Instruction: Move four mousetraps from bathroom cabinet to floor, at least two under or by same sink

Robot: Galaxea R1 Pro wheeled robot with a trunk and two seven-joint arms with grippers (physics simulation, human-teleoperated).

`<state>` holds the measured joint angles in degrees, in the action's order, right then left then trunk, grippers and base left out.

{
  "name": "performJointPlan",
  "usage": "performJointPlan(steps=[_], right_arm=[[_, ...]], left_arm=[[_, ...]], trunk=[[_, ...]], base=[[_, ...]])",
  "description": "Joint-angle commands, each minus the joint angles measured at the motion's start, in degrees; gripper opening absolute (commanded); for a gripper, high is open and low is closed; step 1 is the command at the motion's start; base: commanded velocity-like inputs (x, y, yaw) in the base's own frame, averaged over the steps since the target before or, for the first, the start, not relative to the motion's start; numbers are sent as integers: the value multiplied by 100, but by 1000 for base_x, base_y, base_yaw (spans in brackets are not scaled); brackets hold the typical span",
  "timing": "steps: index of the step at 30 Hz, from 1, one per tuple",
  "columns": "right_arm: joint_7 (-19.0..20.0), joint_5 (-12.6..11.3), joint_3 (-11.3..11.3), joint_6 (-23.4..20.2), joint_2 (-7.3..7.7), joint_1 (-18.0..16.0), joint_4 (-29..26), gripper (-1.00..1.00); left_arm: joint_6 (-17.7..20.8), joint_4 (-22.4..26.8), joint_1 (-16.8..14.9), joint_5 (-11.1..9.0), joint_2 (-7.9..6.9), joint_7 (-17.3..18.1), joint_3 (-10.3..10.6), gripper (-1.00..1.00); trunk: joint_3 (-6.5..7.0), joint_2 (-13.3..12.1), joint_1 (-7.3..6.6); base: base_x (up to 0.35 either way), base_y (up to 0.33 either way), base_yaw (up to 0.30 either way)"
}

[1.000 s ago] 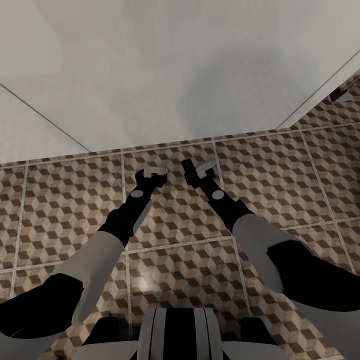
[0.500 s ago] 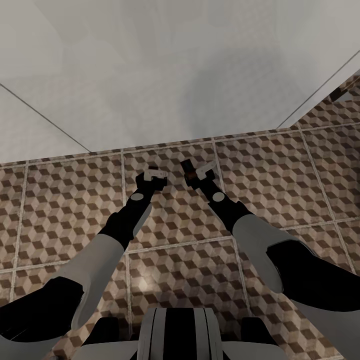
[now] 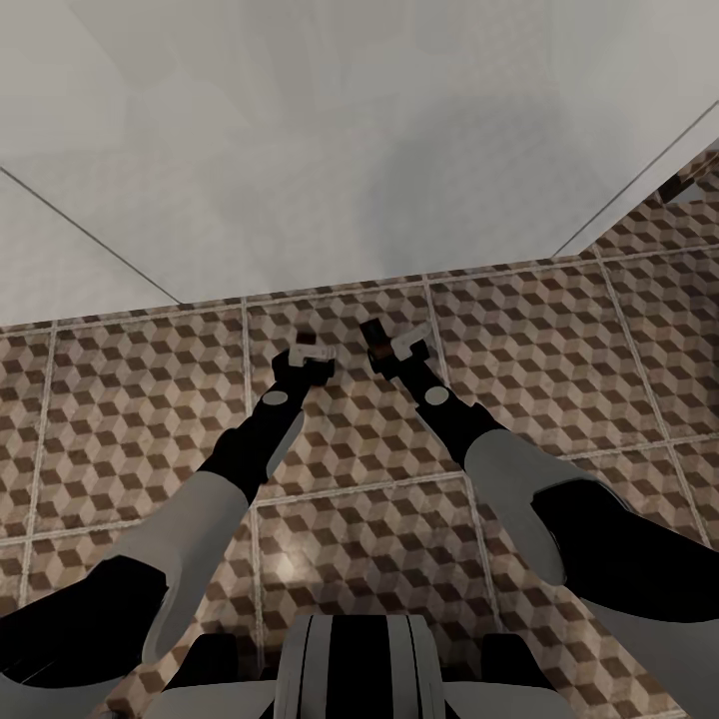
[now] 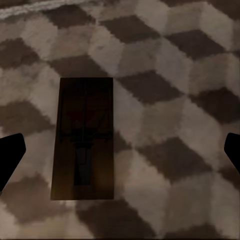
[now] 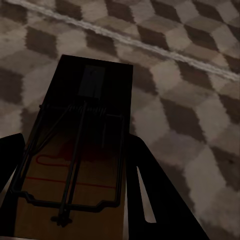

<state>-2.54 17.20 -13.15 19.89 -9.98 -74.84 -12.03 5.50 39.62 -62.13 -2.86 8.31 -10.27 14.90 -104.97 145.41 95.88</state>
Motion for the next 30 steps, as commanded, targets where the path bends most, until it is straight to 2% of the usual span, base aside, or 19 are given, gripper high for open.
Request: performJointPlan(steps=[1, 11, 12, 30], right_arm=[[-44, 56, 6, 22, -2, -4, 8, -100], [-57, 57, 6, 40, -2, -2, 8, -100], [-61, 58, 6, 40, -2, -3, 8, 100], [-71, 64, 6, 41, -2, -3, 8, 100]], left_arm=[[30, -3, 2, -30, -5, -45, 30, 100], [27, -57, 7, -30, -5, -45, 38, 100], [27, -58, 7, -30, -5, -45, 39, 100], [22, -68, 82, -30, -5, -48, 39, 100]], trunk=[[-3, 1, -1], [-3, 1, -1], [-3, 1, -1], [-3, 1, -1]], base=[[0, 0, 0], [0, 0, 0], [0, 0, 0], [0, 0, 0]])
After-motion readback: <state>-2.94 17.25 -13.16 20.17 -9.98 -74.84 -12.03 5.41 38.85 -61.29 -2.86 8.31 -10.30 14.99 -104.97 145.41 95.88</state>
